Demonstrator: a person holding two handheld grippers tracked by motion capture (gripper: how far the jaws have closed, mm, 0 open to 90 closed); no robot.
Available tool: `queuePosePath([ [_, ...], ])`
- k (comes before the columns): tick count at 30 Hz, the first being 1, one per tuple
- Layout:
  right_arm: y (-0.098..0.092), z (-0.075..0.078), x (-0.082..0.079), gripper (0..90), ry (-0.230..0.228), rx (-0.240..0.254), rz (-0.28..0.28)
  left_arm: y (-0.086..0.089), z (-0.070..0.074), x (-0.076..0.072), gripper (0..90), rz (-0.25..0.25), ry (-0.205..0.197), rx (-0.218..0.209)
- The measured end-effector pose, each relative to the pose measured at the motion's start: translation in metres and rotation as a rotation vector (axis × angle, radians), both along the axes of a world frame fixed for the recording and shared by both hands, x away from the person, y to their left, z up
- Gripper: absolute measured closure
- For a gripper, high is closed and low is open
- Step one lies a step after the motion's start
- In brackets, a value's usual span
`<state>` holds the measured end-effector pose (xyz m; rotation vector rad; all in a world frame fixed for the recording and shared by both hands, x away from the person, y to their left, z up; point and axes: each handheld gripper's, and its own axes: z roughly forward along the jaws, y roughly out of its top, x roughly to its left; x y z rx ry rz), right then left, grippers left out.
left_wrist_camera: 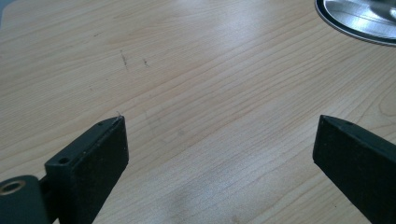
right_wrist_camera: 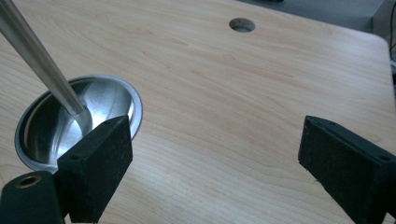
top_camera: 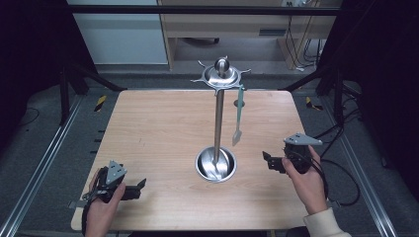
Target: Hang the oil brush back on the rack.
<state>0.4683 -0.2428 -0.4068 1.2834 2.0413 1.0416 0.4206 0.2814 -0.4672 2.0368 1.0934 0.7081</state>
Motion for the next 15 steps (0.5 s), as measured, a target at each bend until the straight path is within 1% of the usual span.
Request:
queuePosePath([
  [3, 0.002, -0.007, 0.005, 10.5, 0.031, 0.010, 0.002, 0.000, 0.000, 0.000, 3.1, 0.000, -0.001, 0.000],
  [5, 0.003, -0.012, 0.008, 10.4, 0.043, 0.009, 0.007, 0.000, 0.000, 0.000, 3.1, -0.001, -0.002, 0.002],
  [7, 0.005, -0.017, 0.011, 10.4, 0.067, 0.012, 0.009, 0.000, 0.000, 0.000, 3.1, 0.001, -0.002, 0.000],
  [8, 0.005, -0.019, 0.012, 10.5, 0.069, 0.008, 0.012, 0.000, 0.000, 0.000, 3.1, 0.000, 0.000, 0.000],
  [12, 0.009, -0.029, 0.019, 10.4, 0.105, 0.015, 0.010, 0.000, 0.000, 0.000, 3.1, 0.000, -0.001, 0.000],
  [15, 0.010, -0.034, 0.023, 10.4, 0.119, 0.013, 0.012, 0.000, 0.000, 0.000, 3.1, 0.001, -0.003, -0.001],
])
